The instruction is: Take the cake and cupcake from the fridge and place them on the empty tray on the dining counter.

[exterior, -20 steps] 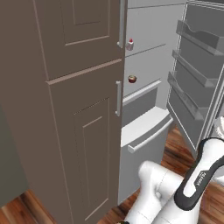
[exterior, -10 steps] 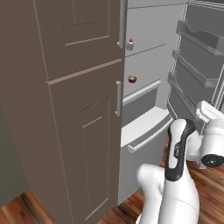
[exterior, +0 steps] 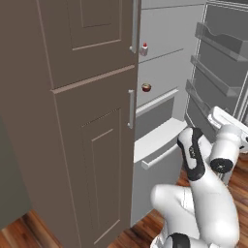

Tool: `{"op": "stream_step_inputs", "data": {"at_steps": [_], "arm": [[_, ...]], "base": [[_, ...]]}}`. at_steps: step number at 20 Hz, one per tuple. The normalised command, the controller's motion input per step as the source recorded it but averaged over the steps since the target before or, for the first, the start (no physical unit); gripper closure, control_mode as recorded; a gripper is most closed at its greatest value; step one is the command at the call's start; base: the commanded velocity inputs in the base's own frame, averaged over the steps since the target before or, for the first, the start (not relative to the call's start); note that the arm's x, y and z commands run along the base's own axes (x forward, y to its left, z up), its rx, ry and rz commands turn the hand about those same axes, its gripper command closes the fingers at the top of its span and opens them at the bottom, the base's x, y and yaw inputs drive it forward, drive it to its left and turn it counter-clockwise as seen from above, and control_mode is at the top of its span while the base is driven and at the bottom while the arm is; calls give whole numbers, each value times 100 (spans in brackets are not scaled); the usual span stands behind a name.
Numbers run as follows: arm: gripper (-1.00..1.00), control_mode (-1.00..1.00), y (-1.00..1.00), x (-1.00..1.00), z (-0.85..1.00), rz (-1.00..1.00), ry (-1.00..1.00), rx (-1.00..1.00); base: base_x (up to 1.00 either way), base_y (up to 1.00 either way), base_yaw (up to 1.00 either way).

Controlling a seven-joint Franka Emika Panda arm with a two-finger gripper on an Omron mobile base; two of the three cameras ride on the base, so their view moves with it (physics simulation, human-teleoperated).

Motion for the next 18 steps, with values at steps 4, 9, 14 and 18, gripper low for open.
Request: {"op": "stream_step_inputs", "data": {"at_steps": [4,9,14,18], "arm": [[-100,-100,-10,44,0,-8,13,0],[-100,-100,-13,43,0,-7,15,0],[-100,-100,-18,43,0,-3,14,2],[-100,-100,-31,12,0,0,8,8]], "base": [[0,0,0],[0,0,0],[0,0,0],[0,0,0]]}}
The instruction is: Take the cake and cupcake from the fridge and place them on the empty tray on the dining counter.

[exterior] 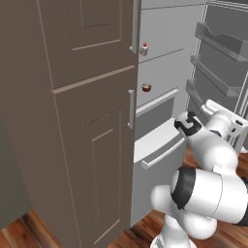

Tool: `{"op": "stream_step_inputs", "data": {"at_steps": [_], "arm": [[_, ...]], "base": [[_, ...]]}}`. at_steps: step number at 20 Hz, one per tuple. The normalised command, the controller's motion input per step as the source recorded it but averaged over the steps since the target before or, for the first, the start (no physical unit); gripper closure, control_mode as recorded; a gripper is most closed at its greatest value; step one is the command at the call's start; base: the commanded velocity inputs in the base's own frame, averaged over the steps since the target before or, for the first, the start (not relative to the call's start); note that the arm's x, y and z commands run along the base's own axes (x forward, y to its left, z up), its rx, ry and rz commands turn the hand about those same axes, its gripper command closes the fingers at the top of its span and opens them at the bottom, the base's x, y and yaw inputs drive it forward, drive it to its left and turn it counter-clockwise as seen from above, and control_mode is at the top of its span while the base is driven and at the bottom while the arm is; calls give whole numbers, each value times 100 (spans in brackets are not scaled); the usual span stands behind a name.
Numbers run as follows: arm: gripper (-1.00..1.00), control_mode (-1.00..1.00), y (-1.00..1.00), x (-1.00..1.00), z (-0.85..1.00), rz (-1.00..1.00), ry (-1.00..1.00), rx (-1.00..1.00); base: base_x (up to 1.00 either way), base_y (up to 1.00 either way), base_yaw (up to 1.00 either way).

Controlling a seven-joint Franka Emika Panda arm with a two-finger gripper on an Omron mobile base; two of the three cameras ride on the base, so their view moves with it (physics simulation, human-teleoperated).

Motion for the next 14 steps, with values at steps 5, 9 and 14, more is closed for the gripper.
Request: {"op": "stream_step_inputs", "data": {"at_steps": [5,9,14], "arm": [[-100,-100,-33,0,0,0,2,8],[-100,-100,-15,-4,0,0,0,6],[-100,-100,-28,33,0,0,13,7]], "base": [[0,0,0],[0,0,0],[0,0,0]]}}
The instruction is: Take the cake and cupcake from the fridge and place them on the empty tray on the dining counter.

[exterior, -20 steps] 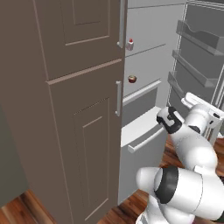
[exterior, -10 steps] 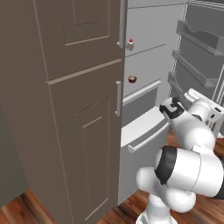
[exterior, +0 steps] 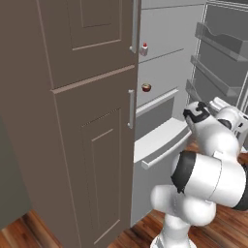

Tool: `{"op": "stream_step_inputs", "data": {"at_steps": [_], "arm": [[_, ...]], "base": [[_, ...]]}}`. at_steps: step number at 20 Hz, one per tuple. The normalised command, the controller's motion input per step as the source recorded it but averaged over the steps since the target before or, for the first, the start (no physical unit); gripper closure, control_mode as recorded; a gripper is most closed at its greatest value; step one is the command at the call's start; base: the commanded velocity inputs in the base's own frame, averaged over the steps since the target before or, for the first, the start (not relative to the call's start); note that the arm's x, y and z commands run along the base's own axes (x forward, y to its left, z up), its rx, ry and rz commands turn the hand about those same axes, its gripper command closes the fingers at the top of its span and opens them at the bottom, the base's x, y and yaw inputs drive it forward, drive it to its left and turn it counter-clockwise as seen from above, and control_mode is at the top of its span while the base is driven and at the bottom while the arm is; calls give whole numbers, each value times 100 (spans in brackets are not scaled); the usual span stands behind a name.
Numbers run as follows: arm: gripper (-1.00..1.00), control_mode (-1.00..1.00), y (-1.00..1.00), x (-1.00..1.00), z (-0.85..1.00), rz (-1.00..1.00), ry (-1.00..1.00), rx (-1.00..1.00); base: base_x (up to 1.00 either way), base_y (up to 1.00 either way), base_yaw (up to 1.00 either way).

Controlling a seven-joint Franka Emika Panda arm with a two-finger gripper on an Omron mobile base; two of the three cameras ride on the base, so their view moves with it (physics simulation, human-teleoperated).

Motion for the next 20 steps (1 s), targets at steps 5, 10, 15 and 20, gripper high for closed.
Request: {"op": "stream_step_inputs", "data": {"at_steps": [5,10,15,20], "arm": [[-100,-100,-36,63,0,0,16,5],[-100,-100,-40,55,0,0,8,4],[-100,-100,-47,41,-6,0,-1,1],[-100,-100,-51,42,-7,0,-7,0]], "base": [[0,0,0],[0,0,0],[0,0,0],[0,0,0]]}}
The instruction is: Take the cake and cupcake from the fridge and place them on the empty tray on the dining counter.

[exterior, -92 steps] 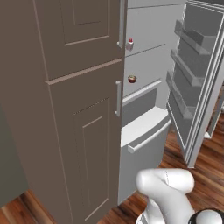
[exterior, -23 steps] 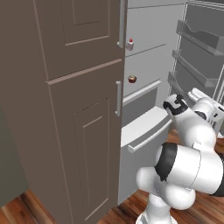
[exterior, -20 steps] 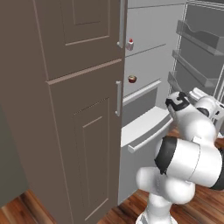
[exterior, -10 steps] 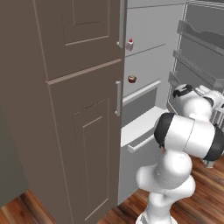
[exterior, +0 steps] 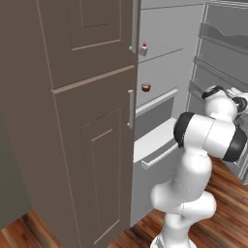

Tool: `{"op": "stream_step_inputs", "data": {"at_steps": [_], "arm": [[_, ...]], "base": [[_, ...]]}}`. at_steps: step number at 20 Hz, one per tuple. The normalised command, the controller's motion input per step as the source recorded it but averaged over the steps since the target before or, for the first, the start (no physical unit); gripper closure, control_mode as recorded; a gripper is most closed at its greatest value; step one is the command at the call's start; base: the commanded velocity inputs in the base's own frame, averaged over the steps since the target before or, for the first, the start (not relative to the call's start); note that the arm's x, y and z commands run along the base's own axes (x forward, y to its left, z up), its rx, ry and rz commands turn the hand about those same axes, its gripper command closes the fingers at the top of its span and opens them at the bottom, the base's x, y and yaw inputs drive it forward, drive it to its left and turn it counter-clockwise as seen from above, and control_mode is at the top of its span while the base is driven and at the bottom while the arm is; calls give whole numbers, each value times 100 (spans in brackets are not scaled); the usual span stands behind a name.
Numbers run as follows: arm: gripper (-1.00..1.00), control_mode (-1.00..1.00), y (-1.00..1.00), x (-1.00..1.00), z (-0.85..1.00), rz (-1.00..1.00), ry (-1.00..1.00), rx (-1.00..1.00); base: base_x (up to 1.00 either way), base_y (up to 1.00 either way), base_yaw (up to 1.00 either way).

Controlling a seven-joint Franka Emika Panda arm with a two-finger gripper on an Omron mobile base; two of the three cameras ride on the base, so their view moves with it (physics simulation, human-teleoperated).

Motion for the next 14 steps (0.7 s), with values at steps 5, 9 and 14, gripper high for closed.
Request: {"op": "stream_step_inputs", "data": {"at_steps": [5,9,14], "arm": [[-100,-100,-49,37,0,0,-3,4],[-100,-100,-42,51,-4,8,0,1],[-100,-100,-39,28,-3,14,-3,1]], "base": [[0,0,0],[0,0,0],[0,0,0]]}}
